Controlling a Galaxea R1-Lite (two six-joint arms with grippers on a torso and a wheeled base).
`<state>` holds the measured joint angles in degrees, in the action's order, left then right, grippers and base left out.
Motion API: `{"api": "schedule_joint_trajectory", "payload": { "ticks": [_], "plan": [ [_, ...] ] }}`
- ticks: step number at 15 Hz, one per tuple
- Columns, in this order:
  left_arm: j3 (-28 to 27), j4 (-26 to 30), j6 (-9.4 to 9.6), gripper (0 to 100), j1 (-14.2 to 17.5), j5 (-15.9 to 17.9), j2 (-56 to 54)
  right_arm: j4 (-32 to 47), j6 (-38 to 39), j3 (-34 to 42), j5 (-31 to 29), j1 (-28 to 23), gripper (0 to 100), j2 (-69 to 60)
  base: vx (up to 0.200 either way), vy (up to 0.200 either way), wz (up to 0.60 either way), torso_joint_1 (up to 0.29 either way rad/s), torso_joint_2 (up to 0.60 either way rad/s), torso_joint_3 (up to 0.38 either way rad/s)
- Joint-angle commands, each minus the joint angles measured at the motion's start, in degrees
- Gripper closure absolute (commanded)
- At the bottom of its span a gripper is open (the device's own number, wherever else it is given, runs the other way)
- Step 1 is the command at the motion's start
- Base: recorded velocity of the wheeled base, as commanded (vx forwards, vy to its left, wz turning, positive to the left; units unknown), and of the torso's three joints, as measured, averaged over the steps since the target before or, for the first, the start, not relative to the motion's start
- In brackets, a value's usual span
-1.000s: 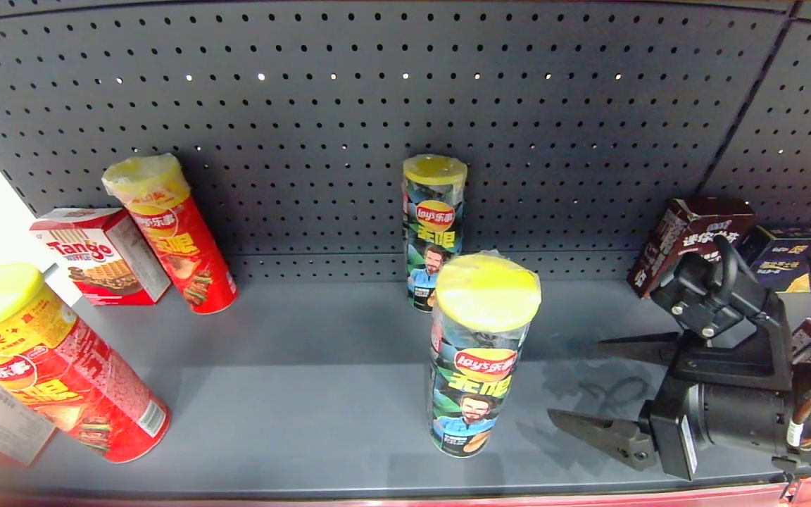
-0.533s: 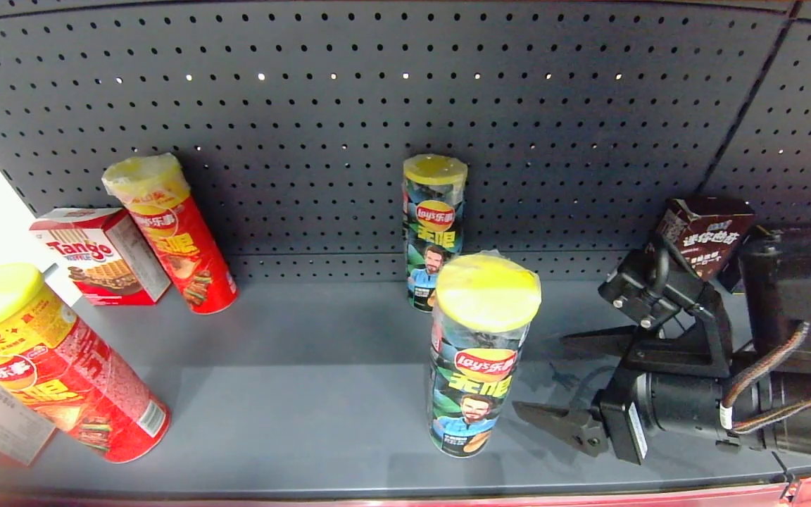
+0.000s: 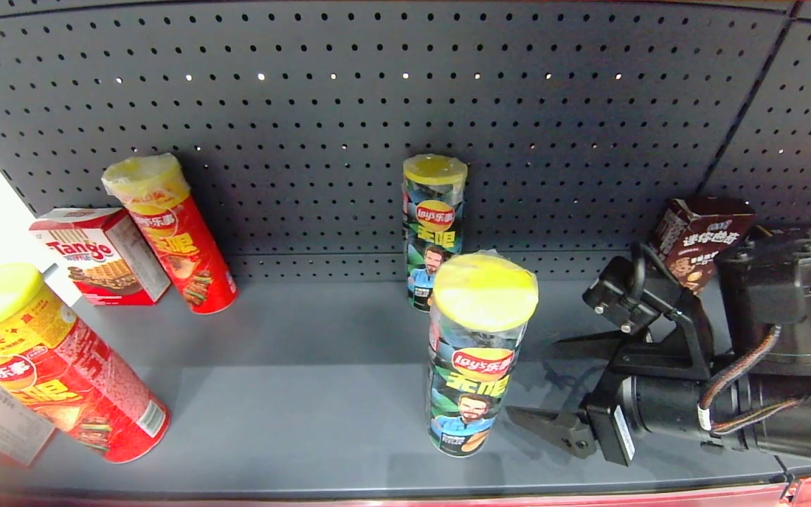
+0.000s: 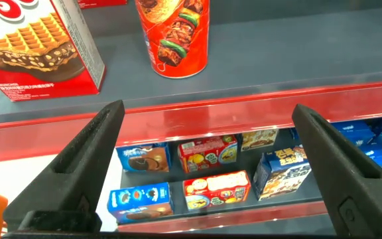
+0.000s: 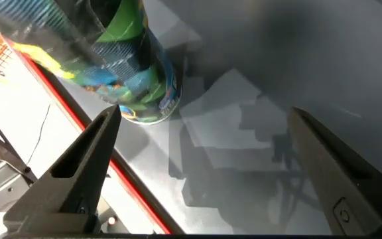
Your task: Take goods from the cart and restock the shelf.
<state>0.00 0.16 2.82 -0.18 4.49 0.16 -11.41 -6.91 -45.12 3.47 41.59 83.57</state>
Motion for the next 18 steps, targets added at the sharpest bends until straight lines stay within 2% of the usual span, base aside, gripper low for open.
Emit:
{"api": "schedule_joint_trajectory", "payload": {
  "ticks": [1, 18],
  "plan": [
    [0.0, 0.0, 0.0, 0, 0.0, 0.0, 0.1, 0.0, 0.0, 0.6, 0.0, -0.9, 0, -1.4, 0.0, 0.0, 0.0, 0.0, 0.0, 0.0],
    [0.0, 0.0, 0.0, 0, 0.1, 0.0, 0.1, -0.9, 0.0, -3.4, 0.0, -0.8, 0, 3.7, 0.0, 0.0, 0.0, 0.0, 0.0, 0.0]
  ]
}}
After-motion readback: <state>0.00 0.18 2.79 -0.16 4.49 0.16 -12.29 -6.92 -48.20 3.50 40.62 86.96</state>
